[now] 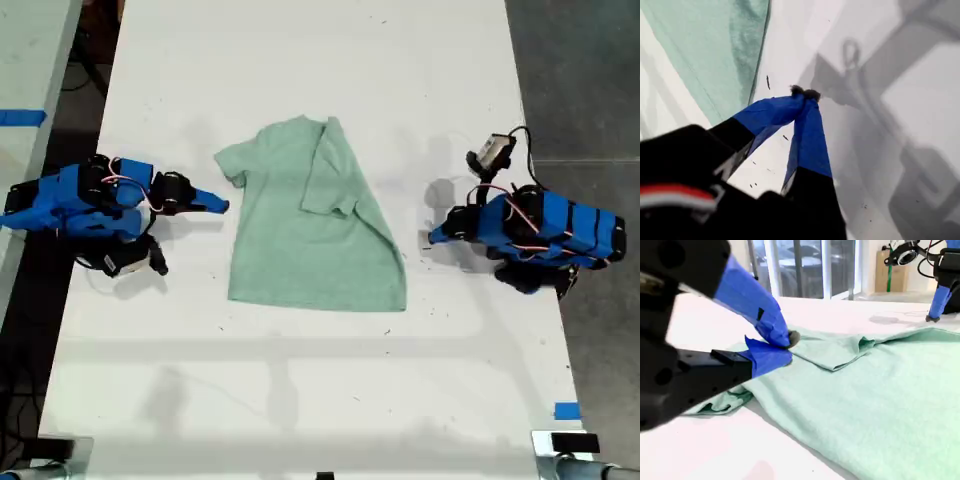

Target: Fold t shirt

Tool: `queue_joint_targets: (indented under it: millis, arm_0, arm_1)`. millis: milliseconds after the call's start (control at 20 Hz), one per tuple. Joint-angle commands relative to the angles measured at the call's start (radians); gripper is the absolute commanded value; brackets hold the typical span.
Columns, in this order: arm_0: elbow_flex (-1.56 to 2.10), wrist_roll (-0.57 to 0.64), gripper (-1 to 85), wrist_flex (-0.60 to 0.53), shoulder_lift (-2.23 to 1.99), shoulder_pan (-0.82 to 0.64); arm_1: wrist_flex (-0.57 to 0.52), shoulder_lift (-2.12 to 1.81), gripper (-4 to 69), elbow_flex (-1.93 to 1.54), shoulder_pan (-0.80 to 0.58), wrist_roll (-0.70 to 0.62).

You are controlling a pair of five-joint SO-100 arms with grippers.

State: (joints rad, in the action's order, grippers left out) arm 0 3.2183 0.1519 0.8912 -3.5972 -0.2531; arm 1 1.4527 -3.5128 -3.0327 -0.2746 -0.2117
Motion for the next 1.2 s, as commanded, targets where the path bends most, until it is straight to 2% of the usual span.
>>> queue_joint_targets:
  millis: [0, 50, 200, 250, 300, 350, 450, 550, 900, 950, 1000, 1050, 1150]
  arm_0:
    - [-0.044, -0.044, -0.1, -0.035, 0.020, -0.014]
    - [-0.150, -0.014, -0.1, -0.035, 0.106, -0.026]
    - [-0.796, 0.135, -0.1, 0.253, 0.857, -0.195]
    - [-0.965, 0.186, 14.4, 0.345, 1.074, -0.261]
    - [-1.068, 0.238, 23.9, 0.393, 1.232, -0.330]
    - [-1.104, 0.305, 25.1, 0.387, 1.350, -0.407]
    - [-1.111, 0.454, 25.3, 0.293, 1.555, -0.580]
    - [-1.154, 0.555, 25.5, 0.225, 1.743, -0.693]
    - [-1.308, 0.626, 24.5, 0.215, 1.983, -0.790]
    - [-1.327, 0.635, 21.9, 0.215, 2.017, -0.792]
    - [-1.347, 0.632, 8.2, 0.218, 2.049, -0.784]
    - [-1.353, 0.614, -0.1, 0.229, 2.071, -0.784]
    - [-1.362, 0.575, -0.1, 0.264, 2.074, -0.787]
  arm_1:
    - [0.012, 0.003, -1.9, 0.029, 0.017, 0.005]
    - [0.012, 0.003, -1.9, 0.028, 0.015, 0.008]
    - [0.011, 0.003, -1.9, 0.026, 0.012, 0.009]
    - [0.011, 0.003, -1.9, 0.026, 0.015, 0.011]
    - [0.011, 0.003, -1.9, 0.026, 0.017, 0.011]
    - [0.011, 0.003, -1.9, 0.026, 0.017, 0.011]
    - [0.011, 0.003, -1.9, 0.026, 0.017, 0.009]
    - [0.011, 0.003, -1.9, 0.026, 0.017, 0.003]
    - [0.009, 0.003, -1.9, 0.026, 0.018, -0.005]
    - [0.009, 0.003, -1.9, 0.026, 0.018, -0.006]
    - [0.009, 0.003, -1.9, 0.026, 0.018, -0.006]
    - [0.009, 0.003, -1.9, 0.026, 0.018, -0.006]
    - [0.009, 0.003, -1.9, 0.026, 0.018, -0.008]
